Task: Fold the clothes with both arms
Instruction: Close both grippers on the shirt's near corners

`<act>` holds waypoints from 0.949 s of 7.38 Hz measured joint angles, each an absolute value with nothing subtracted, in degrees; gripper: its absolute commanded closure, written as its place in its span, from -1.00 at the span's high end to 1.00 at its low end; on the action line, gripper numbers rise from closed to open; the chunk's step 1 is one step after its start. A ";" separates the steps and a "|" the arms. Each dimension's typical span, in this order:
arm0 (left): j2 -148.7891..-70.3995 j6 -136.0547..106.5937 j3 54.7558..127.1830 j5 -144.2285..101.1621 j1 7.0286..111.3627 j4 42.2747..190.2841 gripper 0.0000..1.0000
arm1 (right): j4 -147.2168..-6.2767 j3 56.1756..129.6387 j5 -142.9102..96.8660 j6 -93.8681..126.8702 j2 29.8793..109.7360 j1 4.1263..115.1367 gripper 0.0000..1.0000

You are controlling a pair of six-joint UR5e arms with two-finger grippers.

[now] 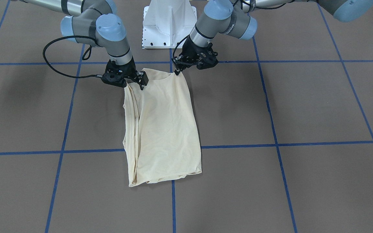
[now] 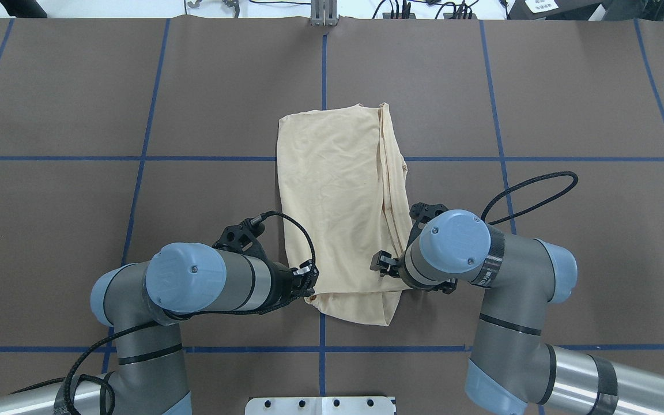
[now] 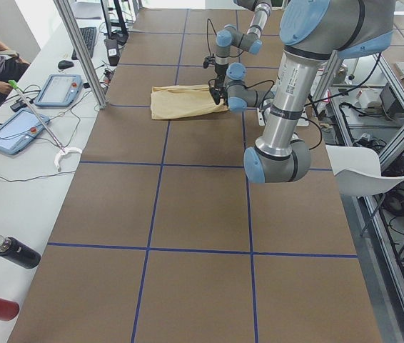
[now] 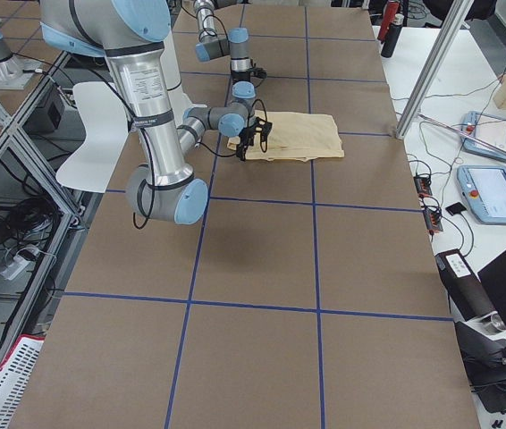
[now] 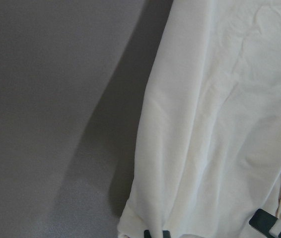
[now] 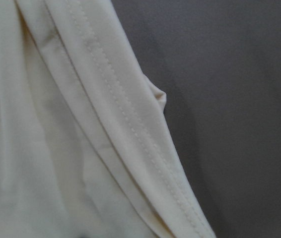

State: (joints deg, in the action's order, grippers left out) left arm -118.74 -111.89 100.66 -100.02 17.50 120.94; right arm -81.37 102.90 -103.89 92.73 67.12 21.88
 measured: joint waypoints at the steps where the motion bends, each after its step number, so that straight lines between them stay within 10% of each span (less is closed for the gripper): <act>1: -118.74 -111.88 100.77 -100.02 17.50 120.94 -1.00 | -81.34 102.95 -104.01 92.73 67.06 21.88 0.61; 6: -118.82 -111.96 101.05 -100.02 17.49 120.94 -1.00 | -81.61 102.98 -104.33 92.67 67.03 21.91 0.64; 7: -118.90 -111.97 101.05 -100.02 17.49 120.94 -1.00 | -81.68 103.00 -104.38 92.65 67.05 21.94 0.37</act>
